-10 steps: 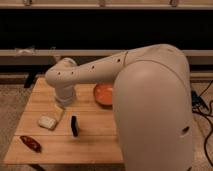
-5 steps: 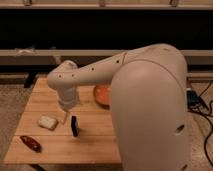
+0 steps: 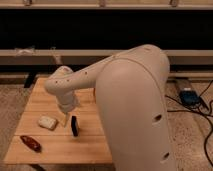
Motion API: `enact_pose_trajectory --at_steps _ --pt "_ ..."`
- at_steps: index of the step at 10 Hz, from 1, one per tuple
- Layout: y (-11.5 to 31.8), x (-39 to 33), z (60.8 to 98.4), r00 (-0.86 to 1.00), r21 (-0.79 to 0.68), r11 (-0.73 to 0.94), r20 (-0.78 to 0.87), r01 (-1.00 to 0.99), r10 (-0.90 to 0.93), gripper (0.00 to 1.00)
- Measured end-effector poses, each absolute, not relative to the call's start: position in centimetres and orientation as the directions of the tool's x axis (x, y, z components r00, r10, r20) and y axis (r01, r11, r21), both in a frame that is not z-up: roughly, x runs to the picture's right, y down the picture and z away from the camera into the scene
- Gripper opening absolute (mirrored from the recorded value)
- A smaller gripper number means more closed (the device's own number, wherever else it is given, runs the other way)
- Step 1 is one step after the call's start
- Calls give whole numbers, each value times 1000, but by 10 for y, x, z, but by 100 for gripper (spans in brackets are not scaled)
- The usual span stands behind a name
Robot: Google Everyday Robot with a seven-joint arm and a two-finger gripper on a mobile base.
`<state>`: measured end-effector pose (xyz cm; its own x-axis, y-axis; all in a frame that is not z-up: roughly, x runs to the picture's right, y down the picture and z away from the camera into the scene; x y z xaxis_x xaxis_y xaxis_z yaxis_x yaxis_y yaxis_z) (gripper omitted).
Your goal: Knock the eraser over
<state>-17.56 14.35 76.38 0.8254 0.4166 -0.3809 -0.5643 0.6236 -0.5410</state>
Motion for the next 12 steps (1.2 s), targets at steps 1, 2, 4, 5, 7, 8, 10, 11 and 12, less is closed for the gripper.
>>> enact_pose_trajectory --at_steps 1,2,4,5,7,8,10,11,12 --pt "144 -174 767 824 -534 628 -389 -566 413 80" --pt "145 -171 769 823 -528 633 -397 -566 405 80" --pt "147 -166 773 819 -509 646 -424 -569 387 80" --pt "147 -161 774 813 -501 647 -437 -575 384 80" --pt "146 -149 778 798 -476 653 -468 -589 379 80" --pt "143 -132 781 776 -450 650 -497 -612 387 80" --pt "140 -105 784 730 -405 632 -543 -660 415 80" --pt "139 -98 784 707 -384 621 -560 -683 432 80" --pt "138 -89 784 683 -364 607 -576 -707 450 80"
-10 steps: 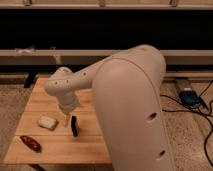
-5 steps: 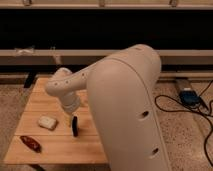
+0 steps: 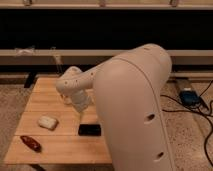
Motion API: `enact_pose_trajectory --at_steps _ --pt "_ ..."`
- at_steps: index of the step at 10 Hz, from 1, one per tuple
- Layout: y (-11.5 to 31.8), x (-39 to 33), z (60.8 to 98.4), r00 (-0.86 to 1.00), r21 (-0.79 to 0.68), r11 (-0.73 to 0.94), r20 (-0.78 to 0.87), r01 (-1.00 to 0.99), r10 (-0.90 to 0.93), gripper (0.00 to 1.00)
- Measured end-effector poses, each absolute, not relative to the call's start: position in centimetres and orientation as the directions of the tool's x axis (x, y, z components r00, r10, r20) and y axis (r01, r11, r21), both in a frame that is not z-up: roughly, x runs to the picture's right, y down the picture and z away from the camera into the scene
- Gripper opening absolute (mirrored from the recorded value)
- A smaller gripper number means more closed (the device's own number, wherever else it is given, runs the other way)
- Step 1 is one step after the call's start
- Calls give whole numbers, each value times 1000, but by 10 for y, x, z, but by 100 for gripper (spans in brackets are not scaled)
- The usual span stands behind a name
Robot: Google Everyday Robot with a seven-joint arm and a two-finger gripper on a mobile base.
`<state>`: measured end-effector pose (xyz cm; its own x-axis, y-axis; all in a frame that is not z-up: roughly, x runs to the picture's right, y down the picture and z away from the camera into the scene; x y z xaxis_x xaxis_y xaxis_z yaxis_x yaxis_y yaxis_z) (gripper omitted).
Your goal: Knock the eraser over
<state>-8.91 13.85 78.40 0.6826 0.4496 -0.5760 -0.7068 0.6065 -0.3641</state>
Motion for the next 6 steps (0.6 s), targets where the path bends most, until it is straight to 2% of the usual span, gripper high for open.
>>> enact_pose_trajectory --at_steps 2,6 --pt "127 -85 784 638 -336 559 -556 -758 533 80" --pt "80 -97 769 573 -396 445 -311 -803 758 80"
